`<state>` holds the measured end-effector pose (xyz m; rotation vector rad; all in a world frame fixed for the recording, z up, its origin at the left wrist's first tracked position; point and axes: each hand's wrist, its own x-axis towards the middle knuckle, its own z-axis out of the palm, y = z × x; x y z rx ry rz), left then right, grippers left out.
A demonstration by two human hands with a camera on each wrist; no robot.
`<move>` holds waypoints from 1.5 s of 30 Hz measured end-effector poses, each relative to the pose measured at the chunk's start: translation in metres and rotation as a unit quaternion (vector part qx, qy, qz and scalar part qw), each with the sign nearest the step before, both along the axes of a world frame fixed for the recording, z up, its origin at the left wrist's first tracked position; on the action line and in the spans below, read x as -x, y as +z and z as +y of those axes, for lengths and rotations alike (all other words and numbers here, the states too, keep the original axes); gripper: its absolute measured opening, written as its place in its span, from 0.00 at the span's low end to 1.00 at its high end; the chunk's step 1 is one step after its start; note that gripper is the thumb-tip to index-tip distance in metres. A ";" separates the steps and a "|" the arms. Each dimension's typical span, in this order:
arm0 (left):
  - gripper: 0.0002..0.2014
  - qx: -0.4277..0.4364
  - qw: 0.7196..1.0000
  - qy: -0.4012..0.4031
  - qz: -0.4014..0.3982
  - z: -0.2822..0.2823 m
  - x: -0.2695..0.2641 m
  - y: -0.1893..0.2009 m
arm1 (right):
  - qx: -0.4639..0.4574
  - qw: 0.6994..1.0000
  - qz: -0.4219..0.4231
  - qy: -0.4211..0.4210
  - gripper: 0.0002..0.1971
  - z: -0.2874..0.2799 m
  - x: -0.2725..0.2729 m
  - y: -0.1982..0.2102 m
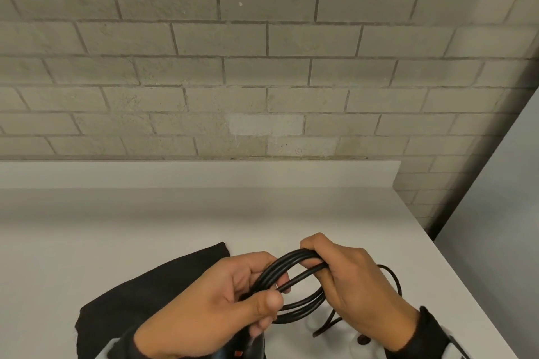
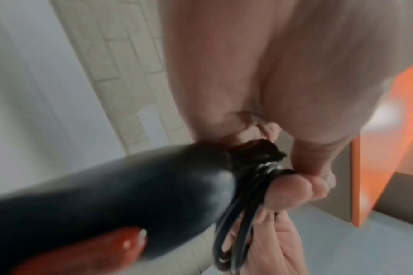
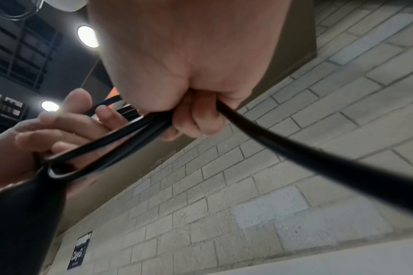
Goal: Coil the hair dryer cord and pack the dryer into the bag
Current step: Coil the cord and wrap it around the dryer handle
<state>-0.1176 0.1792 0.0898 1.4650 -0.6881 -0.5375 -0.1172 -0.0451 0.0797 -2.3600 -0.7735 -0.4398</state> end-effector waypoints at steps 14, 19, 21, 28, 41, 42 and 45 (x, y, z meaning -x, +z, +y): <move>0.14 -0.002 1.000 0.004 0.003 -0.004 -0.001 -0.005 | -0.038 0.998 0.055 0.019 0.05 -0.004 0.001 -0.003; 0.15 0.044 0.998 0.009 0.037 -0.005 0.000 -0.009 | -0.048 0.990 0.113 0.065 0.09 -0.009 0.000 0.005; 0.17 0.061 0.997 0.007 0.053 -0.004 -0.001 -0.012 | -0.030 0.986 0.147 0.079 0.15 -0.011 0.000 0.007; 0.11 0.097 0.994 -0.013 0.057 -0.005 -0.002 -0.013 | 0.028 0.991 0.111 0.067 0.17 -0.019 0.001 0.010; 0.12 0.046 0.999 0.003 0.028 -0.002 0.000 -0.007 | -0.216 0.968 0.097 0.084 0.20 -0.029 0.004 0.002; 0.12 0.035 0.999 0.004 0.025 -0.001 0.001 -0.006 | -0.216 0.968 0.086 0.098 0.17 -0.030 0.004 0.003; 0.14 -0.003 1.000 0.006 0.025 -0.003 0.004 -0.002 | -0.203 0.972 0.039 0.108 0.06 -0.027 0.001 0.004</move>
